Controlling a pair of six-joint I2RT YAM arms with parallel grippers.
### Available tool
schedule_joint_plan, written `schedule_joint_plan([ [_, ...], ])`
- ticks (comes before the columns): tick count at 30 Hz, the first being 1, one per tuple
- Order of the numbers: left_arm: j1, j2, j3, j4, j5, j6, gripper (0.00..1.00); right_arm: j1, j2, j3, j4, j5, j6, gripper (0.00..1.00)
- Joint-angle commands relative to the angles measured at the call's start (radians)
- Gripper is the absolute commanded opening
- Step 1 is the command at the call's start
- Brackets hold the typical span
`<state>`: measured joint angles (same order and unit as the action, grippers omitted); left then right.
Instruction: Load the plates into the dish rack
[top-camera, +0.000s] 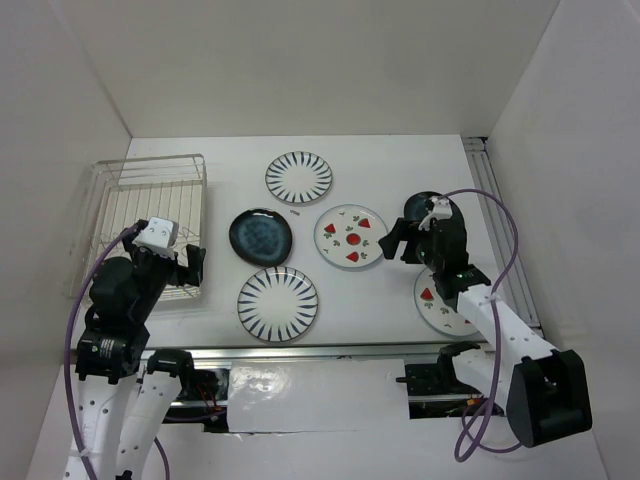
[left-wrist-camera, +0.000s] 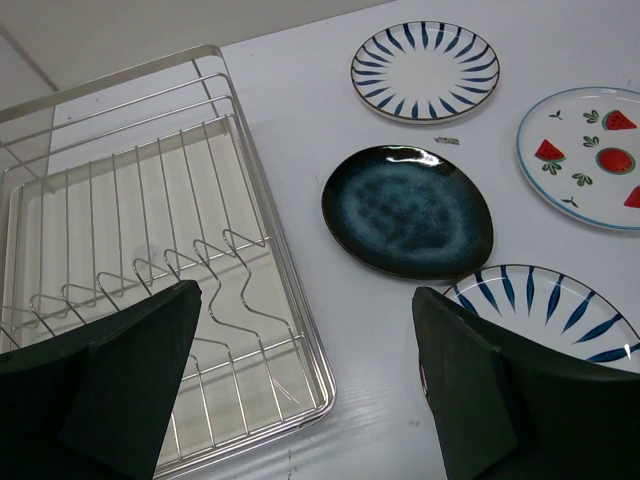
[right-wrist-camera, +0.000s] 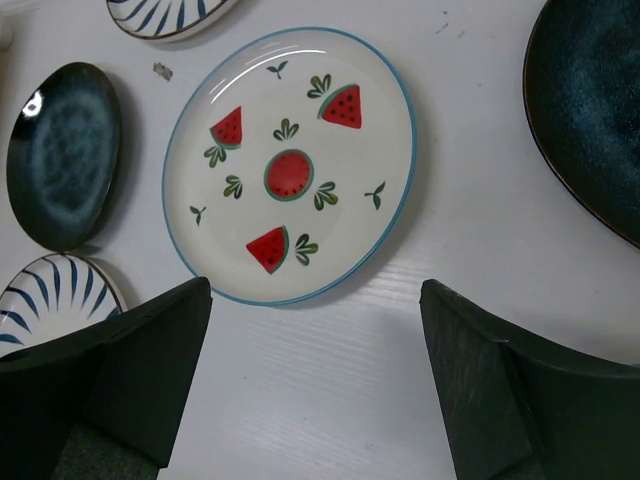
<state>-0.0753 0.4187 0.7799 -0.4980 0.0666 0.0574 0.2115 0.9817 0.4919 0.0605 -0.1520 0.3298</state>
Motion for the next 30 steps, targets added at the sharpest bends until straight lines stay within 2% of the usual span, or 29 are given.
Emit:
schedule_joint_plan([
  [1, 0.002, -0.009, 0.03, 0.012, 0.006, 0.018, 1.0, 0.006, 0.026, 0.027, 0.041, 0.022, 0.02, 0.92],
  [5, 0.002, -0.009, 0.064, 0.003, 0.004, -0.031, 1.0, 0.006, 0.063, 0.037, 0.019, 0.103, 0.072, 0.93],
  [11, 0.011, -0.009, 0.045, 0.003, 0.013, -0.018, 1.0, 0.006, 0.152, 0.076, 0.03, 0.094, 0.092, 0.93],
  [16, 0.011, -0.009, 0.035, 0.012, -0.013, -0.005, 1.0, 0.006, 0.218, 0.085, 0.105, 0.094, 0.121, 0.92],
  [22, 0.011, -0.009, 0.025, 0.012, 0.009, 0.004, 1.0, 0.015, 0.347, 0.108, 0.14, 0.085, 0.13, 0.84],
  [26, 0.011, 0.002, 0.025, 0.012, 0.018, 0.004, 1.0, 0.016, 0.426, 0.135, 0.14, 0.085, 0.13, 0.74],
  [30, 0.02, 0.002, 0.025, 0.012, 0.018, 0.004, 1.0, 0.016, 0.469, 0.146, 0.176, 0.094, 0.13, 0.67],
])
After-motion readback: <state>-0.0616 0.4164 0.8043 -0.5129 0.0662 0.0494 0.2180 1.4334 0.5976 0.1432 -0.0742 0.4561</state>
